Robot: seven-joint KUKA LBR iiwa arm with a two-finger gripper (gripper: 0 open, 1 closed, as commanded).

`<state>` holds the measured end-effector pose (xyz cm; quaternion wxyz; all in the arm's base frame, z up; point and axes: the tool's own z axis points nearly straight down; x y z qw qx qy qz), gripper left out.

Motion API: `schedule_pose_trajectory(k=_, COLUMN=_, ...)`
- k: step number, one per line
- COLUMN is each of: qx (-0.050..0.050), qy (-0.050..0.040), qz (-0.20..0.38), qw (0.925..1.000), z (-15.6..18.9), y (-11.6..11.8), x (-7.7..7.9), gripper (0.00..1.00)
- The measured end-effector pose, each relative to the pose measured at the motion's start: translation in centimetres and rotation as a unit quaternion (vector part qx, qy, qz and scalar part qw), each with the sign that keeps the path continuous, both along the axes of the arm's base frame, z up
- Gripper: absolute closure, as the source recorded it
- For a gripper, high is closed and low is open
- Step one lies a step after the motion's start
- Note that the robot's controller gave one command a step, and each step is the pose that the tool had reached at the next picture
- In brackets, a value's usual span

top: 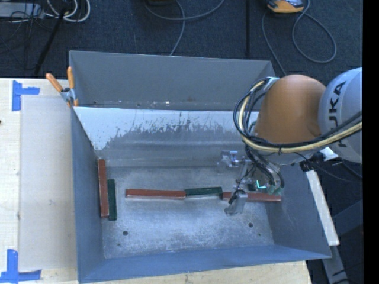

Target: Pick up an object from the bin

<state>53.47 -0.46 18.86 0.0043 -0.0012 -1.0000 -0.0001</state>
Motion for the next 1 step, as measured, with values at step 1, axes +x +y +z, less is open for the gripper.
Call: schedule_pose_trajectory(k=1, qx=-0.001, qy=-0.0026, qz=-0.079, qw=0.9969, z=-12.29, y=-1.77, x=5.68, gripper=0.0)
